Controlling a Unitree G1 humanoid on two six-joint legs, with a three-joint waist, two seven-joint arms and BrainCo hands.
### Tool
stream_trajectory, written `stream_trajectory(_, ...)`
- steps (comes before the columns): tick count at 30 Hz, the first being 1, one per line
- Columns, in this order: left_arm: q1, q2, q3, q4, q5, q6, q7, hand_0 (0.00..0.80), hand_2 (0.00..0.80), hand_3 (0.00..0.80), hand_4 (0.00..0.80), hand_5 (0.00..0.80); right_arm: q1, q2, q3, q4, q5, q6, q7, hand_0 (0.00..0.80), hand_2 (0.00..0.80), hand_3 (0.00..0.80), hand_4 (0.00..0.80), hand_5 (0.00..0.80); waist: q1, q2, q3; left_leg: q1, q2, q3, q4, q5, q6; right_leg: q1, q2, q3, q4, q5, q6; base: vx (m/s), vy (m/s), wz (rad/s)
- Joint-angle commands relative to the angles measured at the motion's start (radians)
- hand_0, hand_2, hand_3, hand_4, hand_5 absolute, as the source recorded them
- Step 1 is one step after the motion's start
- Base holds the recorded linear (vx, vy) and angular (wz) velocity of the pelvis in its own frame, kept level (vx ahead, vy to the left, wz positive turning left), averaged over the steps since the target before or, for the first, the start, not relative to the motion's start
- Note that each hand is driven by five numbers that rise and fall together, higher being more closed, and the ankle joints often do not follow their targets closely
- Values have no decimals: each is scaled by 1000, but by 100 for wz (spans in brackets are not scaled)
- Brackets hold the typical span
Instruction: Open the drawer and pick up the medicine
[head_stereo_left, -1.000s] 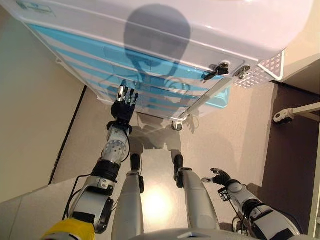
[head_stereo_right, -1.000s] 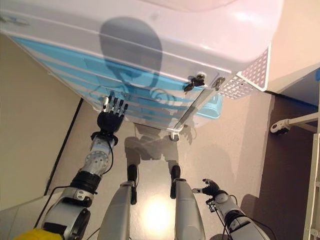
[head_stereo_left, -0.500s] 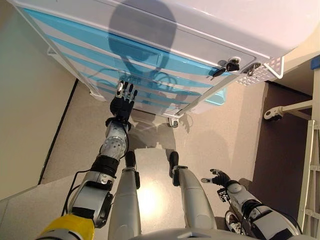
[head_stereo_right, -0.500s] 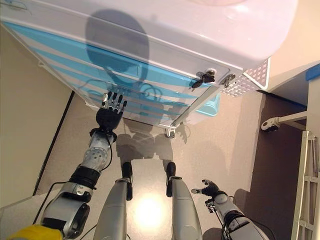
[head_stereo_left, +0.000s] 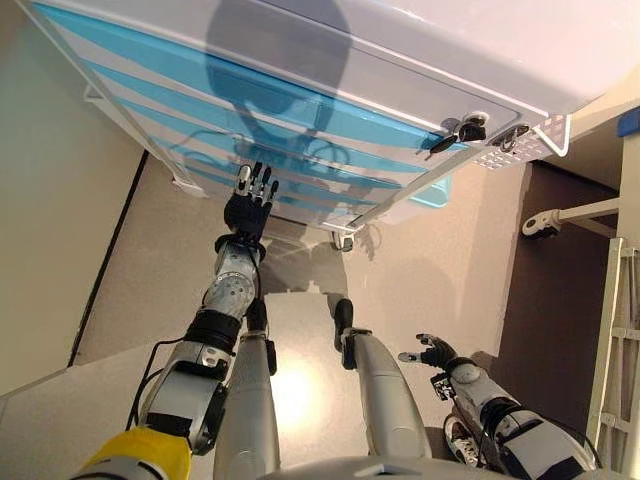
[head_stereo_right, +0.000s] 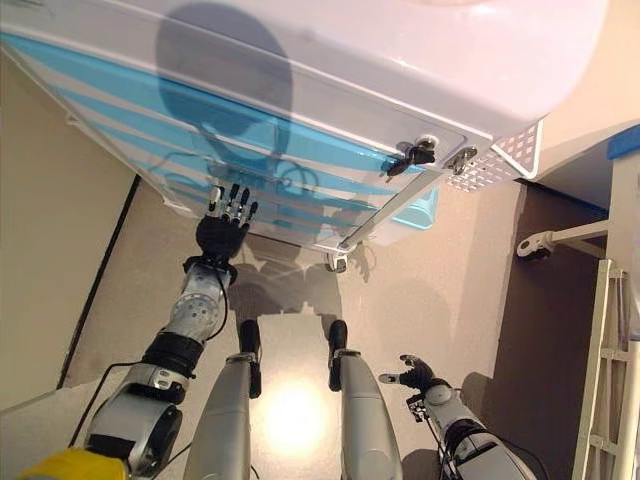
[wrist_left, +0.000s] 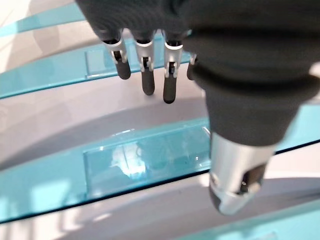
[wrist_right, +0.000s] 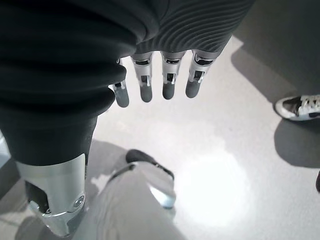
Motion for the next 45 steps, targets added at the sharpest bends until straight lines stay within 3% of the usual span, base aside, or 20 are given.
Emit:
stream_trajectory(1, -178, 5, -42, -39, 77, 16, -69, 0, 0, 0, 0, 0, 20, -92, 59, 6, -5, -8, 0, 0, 0, 0, 0, 0, -11, 33, -13, 19, -15, -16, 14, -57, 11, 34, 41, -35, -56, 32, -13, 0, 0, 0)
stream_trajectory(12, -239, 54, -57, -129, 68, 4, -84, 0, 0, 0, 0, 0, 32, -100, 67, 14, -29, -5, 21, 0, 0, 0, 0, 0, -16, 59, -26, 16, -17, -6, 13, -58, 12, 29, 37, -33, -54, 33, -9, 1, 1, 0)
stream_trajectory(24, -269, 54, -69, -241, 50, -42, -54, 0, 0, 0, 0, 0, 52, -91, 75, 5, -42, -3, 28, 0, 0, 0, 0, 0, -15, 79, -34, 32, -18, -1, -4, -53, 10, 40, 30, -32, -56, 34, -9, 1, 0, 0)
stream_trajectory(45, -225, 48, -86, -276, 57, -22, -52, 0, 0, 0, 0, 0, 58, -94, 78, 17, -72, 9, 22, 0, 0, 0, 0, 0, -11, 86, -36, 89, -19, -10, -67, -17, -2, 96, 30, -46, -92, 38, -14, -2, -10, 0)
